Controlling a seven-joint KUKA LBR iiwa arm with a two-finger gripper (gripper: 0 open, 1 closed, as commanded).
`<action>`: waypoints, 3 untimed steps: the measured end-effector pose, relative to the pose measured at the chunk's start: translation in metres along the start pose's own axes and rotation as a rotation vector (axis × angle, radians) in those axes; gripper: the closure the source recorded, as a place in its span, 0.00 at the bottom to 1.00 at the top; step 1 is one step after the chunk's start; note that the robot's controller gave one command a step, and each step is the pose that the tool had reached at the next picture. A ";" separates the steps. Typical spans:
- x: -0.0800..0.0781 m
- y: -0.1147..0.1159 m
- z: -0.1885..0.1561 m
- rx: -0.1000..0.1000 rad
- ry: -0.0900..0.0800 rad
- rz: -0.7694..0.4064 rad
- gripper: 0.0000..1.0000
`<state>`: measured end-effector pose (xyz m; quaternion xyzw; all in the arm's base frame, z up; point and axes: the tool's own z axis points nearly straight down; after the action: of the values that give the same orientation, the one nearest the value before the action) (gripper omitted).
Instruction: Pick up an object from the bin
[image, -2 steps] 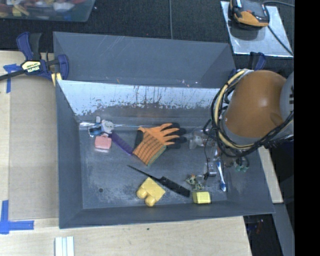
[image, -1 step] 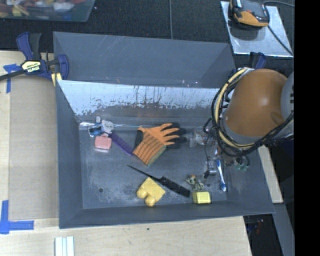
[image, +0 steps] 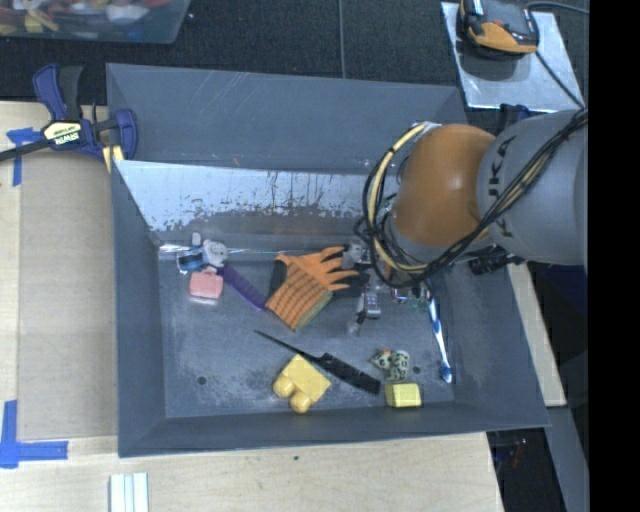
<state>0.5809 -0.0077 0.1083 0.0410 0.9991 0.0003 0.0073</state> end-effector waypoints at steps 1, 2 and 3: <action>0.083 0.028 0.007 0.001 0.001 -0.080 0.00; 0.028 0.048 0.007 0.000 0.002 -0.051 0.00; 0.053 0.032 0.026 0.002 0.004 0.139 0.00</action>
Offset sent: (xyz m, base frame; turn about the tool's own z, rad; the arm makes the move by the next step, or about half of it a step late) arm 0.0297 0.0594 -0.0069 -0.0168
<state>0.5311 0.0285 0.0820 0.1104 0.9939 0.0001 0.0051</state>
